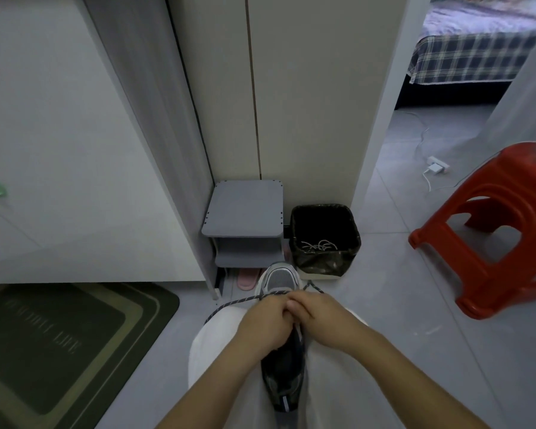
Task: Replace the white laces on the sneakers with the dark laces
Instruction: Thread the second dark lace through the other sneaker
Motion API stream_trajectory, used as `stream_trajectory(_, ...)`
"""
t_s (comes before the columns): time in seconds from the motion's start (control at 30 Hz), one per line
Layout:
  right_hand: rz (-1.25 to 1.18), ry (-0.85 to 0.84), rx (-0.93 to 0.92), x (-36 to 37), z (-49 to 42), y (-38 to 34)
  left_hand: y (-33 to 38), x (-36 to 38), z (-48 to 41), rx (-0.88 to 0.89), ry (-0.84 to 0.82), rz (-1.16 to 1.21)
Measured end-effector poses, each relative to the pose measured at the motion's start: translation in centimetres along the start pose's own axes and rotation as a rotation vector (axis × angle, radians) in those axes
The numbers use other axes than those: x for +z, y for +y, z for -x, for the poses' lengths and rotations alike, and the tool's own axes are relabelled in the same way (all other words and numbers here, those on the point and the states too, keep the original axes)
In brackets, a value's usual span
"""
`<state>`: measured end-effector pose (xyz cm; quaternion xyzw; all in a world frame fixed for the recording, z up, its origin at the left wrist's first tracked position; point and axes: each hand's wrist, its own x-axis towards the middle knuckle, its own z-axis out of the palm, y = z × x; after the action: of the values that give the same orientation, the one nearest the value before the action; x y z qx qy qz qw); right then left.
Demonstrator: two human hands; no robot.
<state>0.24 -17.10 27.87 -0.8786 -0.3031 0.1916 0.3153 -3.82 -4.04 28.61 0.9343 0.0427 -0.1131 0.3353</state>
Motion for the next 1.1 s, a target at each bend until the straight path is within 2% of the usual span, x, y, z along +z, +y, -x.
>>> stream_trajectory(0.07,0.027,0.037,0.046,0.0,-0.2,0.6,0.1,0.3,-0.3,-0.004,0.005,0.014)
stream_trajectory(0.3,0.061,0.139,0.015,-1.6,0.0,1.9,-0.9,0.7,-0.2,-0.038,0.11,0.001)
stream_trajectory(0.37,0.061,0.102,0.006,-1.9,0.3,2.0,-1.0,0.5,0.2,0.003,0.131,-0.016)
stream_trajectory(0.53,0.151,0.023,-0.005,-1.8,0.4,3.0,-2.5,0.8,0.4,-0.026,0.217,-0.041)
stream_trajectory(0.67,0.272,0.213,0.023,-1.1,0.0,3.5,-2.4,1.5,0.2,0.045,0.263,-0.115)
stream_trajectory(0.77,0.337,0.276,-0.047,-0.6,-0.6,3.1,-1.9,1.8,-0.3,0.034,0.252,-0.117)
stream_trajectory(0.9,0.497,0.255,-0.131,-1.2,-1.1,2.7,-1.9,2.0,-1.0,0.008,0.258,-0.097)
stream_trajectory(1.1,0.651,0.162,-0.133,-0.5,-2.6,1.9,-2.1,2.3,-1.4,0.017,0.281,-0.083)
